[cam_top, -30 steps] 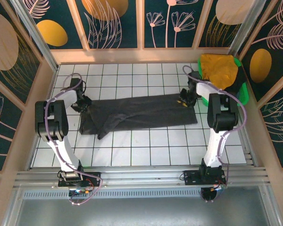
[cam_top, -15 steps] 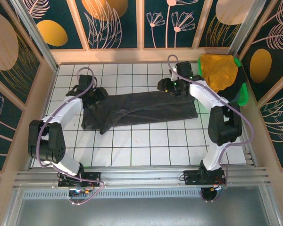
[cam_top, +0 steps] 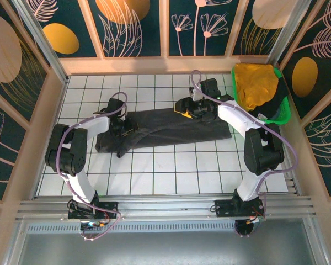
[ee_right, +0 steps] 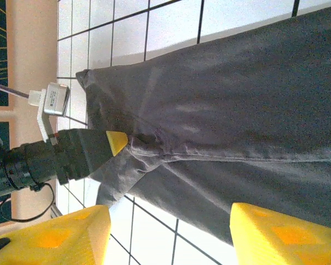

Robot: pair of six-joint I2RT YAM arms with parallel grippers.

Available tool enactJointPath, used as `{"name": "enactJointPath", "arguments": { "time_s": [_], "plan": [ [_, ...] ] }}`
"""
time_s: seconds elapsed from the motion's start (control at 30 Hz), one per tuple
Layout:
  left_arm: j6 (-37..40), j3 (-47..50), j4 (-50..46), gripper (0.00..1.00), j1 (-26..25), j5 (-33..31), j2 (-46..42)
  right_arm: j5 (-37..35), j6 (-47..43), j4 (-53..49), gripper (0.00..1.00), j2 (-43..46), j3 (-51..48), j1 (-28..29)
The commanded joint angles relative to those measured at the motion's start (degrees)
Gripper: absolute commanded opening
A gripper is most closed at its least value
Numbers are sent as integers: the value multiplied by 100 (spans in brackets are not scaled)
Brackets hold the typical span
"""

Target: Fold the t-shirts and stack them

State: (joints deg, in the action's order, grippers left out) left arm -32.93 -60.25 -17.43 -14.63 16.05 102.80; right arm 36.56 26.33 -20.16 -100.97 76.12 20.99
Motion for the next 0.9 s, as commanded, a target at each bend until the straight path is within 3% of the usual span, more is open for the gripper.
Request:
{"name": "enactJointPath", "arguments": {
  "time_s": [0.0,0.23,0.43,0.53,0.67,0.8,0.87],
  "plan": [
    [57,99,106,40,-156,56,-140,124,108,170,60,126,-17,-11],
    [-432,389,134,27,-717,467,-706,72,171,217,59,106,-114,-15],
    [-724,769,168,26,-1500,1034,-724,36,197,226,59,91,-72,-57],
    [-717,746,31,28,-1642,1138,-736,36,189,206,59,83,-71,-76],
    [-631,489,-535,44,-1639,451,-1039,67,171,179,59,84,-86,-86],
    [-718,297,-1122,41,-1358,-532,-1378,214,156,266,59,77,-130,-75],
    [-923,628,-1190,37,-764,-778,-1644,499,87,369,59,51,-143,-24]
  ]
}}
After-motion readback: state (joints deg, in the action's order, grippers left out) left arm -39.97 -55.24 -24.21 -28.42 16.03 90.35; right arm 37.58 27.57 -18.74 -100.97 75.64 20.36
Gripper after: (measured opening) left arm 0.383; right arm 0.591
